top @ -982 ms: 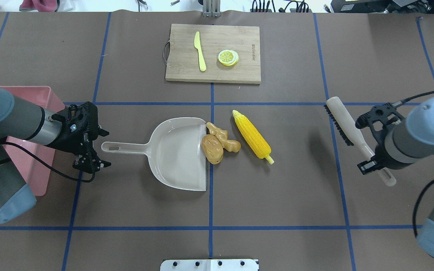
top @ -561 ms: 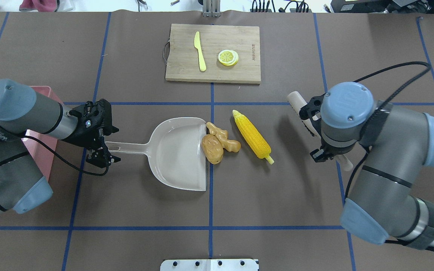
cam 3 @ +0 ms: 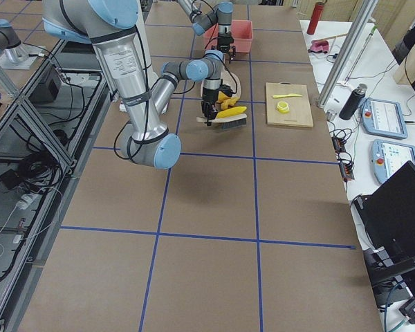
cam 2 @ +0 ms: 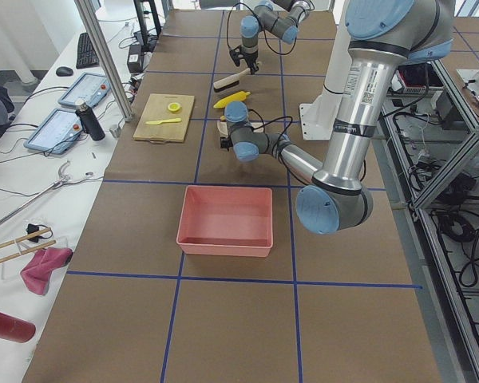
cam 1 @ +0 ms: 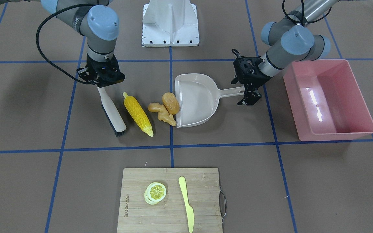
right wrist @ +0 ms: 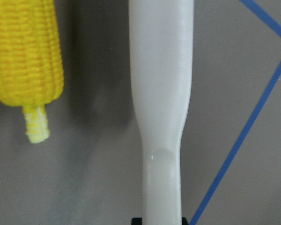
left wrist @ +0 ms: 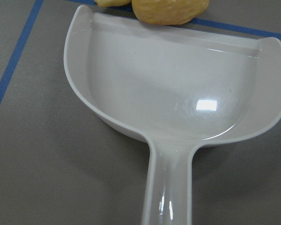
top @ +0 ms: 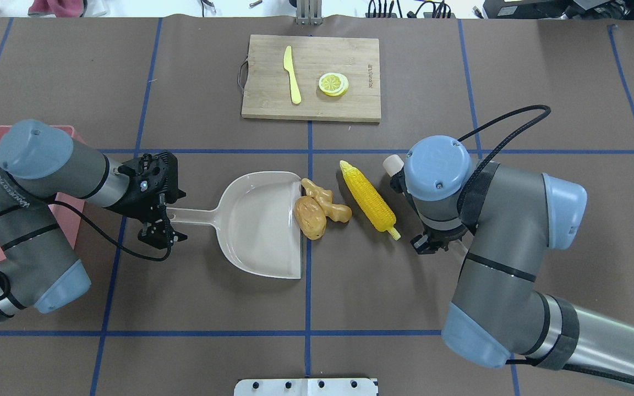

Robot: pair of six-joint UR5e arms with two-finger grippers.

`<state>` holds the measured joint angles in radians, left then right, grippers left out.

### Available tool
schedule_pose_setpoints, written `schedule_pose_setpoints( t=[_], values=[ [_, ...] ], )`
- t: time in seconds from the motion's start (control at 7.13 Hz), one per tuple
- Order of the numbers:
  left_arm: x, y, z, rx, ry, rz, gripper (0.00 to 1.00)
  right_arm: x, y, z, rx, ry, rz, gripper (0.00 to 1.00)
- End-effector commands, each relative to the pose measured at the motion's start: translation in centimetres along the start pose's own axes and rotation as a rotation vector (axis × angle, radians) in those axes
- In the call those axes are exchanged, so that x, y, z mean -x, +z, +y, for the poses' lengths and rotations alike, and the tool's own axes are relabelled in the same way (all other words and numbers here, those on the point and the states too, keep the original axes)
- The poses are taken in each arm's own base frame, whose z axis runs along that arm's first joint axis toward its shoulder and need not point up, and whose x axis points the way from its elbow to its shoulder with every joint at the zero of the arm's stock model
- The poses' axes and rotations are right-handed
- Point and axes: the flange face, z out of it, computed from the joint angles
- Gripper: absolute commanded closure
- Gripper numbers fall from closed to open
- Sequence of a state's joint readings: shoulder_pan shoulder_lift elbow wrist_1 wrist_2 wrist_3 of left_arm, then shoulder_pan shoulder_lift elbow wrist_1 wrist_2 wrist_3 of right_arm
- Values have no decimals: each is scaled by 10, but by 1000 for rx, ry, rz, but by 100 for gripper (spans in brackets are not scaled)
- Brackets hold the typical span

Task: Sweep and dump trash into bin
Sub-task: 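Sweep the ginger, potato and corn into the dustpan with the right gripper's brush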

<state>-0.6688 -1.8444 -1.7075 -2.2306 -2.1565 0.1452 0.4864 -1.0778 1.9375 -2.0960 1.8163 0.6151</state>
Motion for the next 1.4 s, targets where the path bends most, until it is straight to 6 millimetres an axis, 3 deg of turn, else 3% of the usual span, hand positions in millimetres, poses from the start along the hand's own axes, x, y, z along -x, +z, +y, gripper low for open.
schedule_pose_setpoints(
  t=[0.0,0.14,0.28,0.84,1.26],
  values=[
    [-1,-1,-4,-4,9,-37,2,40,7,16,20,-16,-15,100],
    [-1,1,0,-4,10,-37,2,44,11,16,22,-22,-9,100],
    [0,2,1,-1,9,-37,2,57,4,6,15,-27,-20,100],
    [-1,4,3,5,8,-36,3,118,-13,-45,-55,47,-105,100],
    [-1,4,6,6,8,-36,3,156,-27,-39,-71,122,-251,100]
  ],
)
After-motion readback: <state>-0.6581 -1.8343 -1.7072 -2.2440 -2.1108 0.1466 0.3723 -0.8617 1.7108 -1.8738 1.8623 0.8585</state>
